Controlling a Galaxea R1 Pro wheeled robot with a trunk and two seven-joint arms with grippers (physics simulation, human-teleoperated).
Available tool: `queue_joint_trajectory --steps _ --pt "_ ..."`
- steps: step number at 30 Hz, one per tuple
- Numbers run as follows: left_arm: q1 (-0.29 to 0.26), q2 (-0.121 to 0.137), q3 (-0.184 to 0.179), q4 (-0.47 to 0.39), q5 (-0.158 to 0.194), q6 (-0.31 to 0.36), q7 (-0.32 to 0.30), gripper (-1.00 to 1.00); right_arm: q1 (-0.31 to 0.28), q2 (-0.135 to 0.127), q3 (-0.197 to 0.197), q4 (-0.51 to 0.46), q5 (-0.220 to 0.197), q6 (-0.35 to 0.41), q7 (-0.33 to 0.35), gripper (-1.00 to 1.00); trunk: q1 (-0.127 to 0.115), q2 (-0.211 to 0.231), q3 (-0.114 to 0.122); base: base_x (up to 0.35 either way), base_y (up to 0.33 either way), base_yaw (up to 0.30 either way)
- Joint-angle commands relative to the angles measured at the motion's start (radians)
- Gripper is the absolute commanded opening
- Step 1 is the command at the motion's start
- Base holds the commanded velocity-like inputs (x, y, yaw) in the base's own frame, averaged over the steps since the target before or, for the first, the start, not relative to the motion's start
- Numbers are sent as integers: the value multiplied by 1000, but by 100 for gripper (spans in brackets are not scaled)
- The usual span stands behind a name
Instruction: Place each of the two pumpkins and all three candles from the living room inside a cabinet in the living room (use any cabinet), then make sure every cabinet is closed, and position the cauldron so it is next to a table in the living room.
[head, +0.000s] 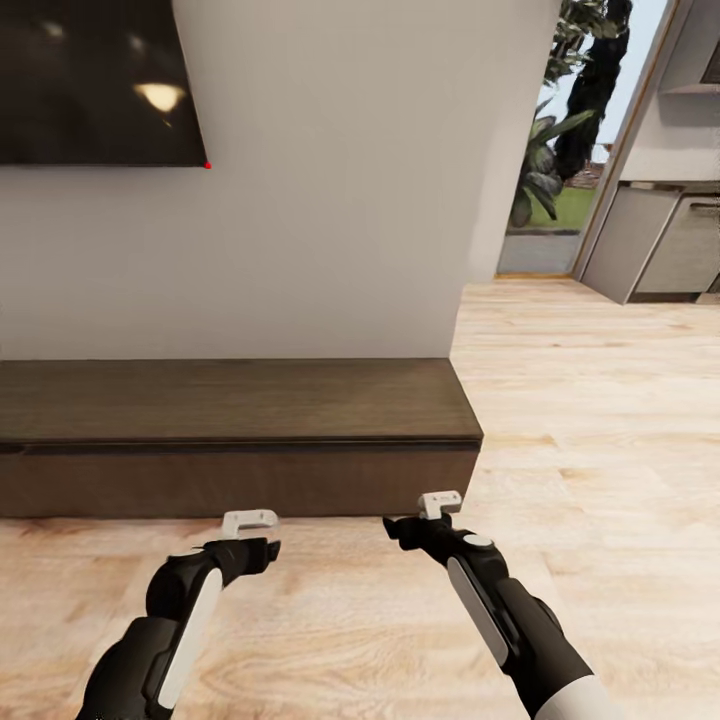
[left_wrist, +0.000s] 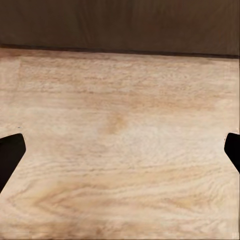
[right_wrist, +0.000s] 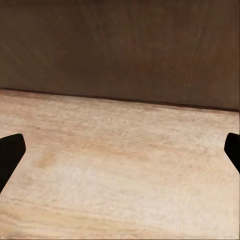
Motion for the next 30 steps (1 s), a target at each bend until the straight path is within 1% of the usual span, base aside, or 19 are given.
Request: queue_joint_trajectory --steps 1,4,6,8,12,14,18,21,25,30 --pt "-2 -1 0 -2 10 26 10 100 0 1 0 -1 -8 25 -2 100 -1 0 3 0 0 0" --pt "-4 -3 0 -2 9 53 12 100 0 1 -1 -6 -30 86 -4 100 -2 1 15 0 0 0" --pt "-5 -3 0 -2 8 60 14 100 0 0 -1 -7 -52 106 -4 100 -3 1 22 0 0 0" --pt "-7 -3 4 -4 7 63 17 100 0 0 -3 -7 -65 122 -4 100 -4 2 30 0 0 0" --pt "-9 -6 63 -4 8 70 53 100 0 1 -5 -8 -71 138 -4 100 -6 2 46 0 0 0" --pt "-10 -6 73 -1 10 72 60 100 0 1 -4 -9 -72 139 -5 100 -6 3 53 0 0 0" --pt "-11 -7 80 -1 11 72 63 100 0 1 -3 -10 -78 149 -4 100 -8 4 69 0 0 0" --pt "-11 -7 81 -1 14 72 64 100 0 -3 -4 -27 -100 152 -3 100 -10 5 80 0 0 0" --pt "-11 -7 81 -1 20 72 64 100 0 -8 -4 -72 -132 153 -4 100 -11 6 96 0 0 0" --pt "-11 -7 81 -2 23 72 64 100 0 -4 -3 -86 -140 154 -3 100 -14 7 115 0 0 0"
